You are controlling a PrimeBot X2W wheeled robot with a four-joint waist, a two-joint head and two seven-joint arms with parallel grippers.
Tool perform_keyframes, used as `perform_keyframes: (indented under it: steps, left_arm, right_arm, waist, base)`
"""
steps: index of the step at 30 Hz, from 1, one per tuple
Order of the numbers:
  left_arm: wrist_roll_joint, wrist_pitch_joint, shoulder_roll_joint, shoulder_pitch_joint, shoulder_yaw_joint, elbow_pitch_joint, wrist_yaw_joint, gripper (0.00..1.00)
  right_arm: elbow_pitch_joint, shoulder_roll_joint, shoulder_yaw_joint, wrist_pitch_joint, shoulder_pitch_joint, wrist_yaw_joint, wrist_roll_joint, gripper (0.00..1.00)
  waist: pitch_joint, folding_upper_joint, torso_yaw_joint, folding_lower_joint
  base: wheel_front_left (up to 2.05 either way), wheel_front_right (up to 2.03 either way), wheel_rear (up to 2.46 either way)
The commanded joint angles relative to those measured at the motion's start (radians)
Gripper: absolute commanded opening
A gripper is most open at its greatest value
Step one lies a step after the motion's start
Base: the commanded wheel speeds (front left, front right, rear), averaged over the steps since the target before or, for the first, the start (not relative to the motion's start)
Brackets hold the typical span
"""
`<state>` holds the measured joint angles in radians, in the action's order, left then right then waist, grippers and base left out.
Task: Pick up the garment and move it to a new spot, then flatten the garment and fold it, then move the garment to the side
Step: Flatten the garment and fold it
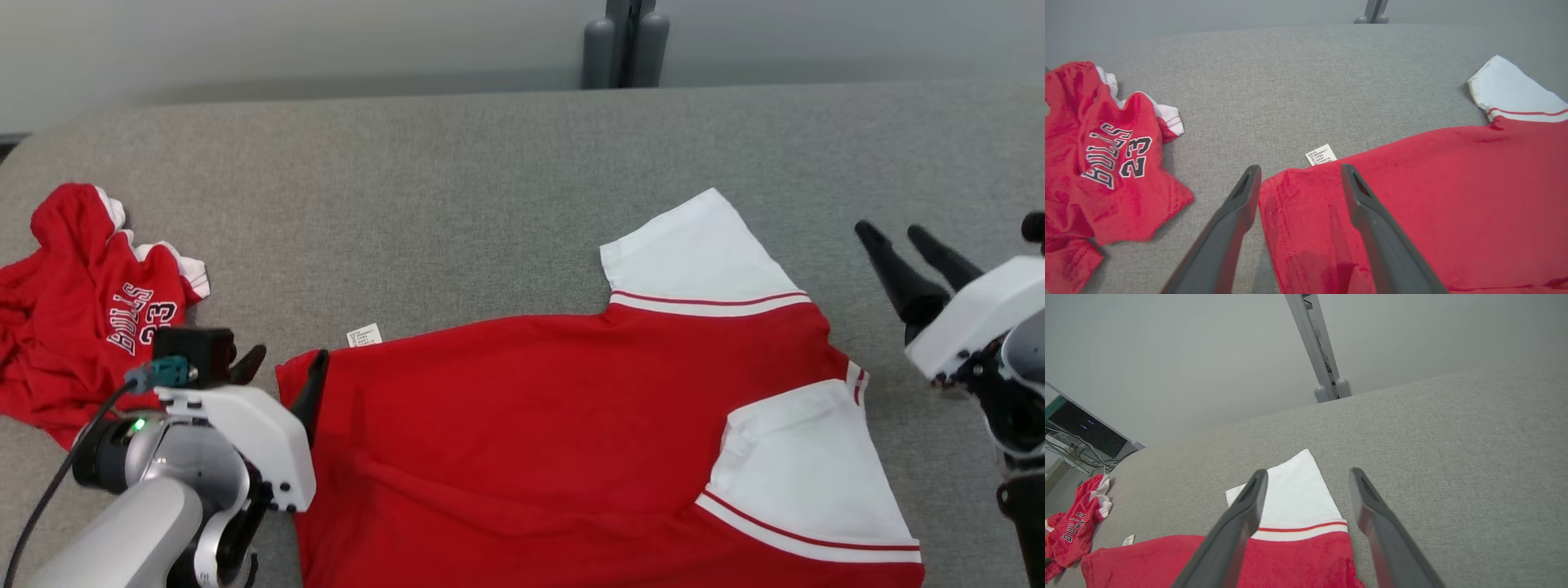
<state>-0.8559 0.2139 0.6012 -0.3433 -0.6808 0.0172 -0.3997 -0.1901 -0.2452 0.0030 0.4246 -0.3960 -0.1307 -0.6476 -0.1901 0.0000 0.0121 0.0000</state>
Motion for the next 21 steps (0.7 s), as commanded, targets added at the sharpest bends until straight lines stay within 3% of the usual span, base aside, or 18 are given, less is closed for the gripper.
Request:
perform_keyframes:
  steps: [1, 9, 21]
  left_arm:
    - [0.010, 0.004, -0.006, -0.040, 0.000, 0.018, 0.011, 1.00]
    - [0.032, 0.055, -0.067, -0.201, -0.044, 0.162, 0.087, 1.00]
    - [0.015, 0.097, -0.077, -0.242, -0.056, 0.143, 0.099, 1.00]
  right_arm:
    - [-0.023, -0.014, 0.004, -0.015, -0.037, 0.000, -0.005, 1.00]
    - [-0.248, -0.072, 0.113, -0.068, -0.299, 0.000, -0.031, 1.00]
    - [-0.525, -0.123, 0.308, -0.082, -0.521, 0.000, -0.096, 1.00]
  waist:
    - [-0.057, 0.0000, 0.030, 0.0000]
    - [-0.178, 0.0000, 0.080, 0.0000]
    - [-0.246, 0.0000, 0.144, 0.0000]
  base:
    - [0.00, 0.00, 0.00]
    - [0.00, 0.00, 0.00]
    - [0.00, 0.00, 0.00]
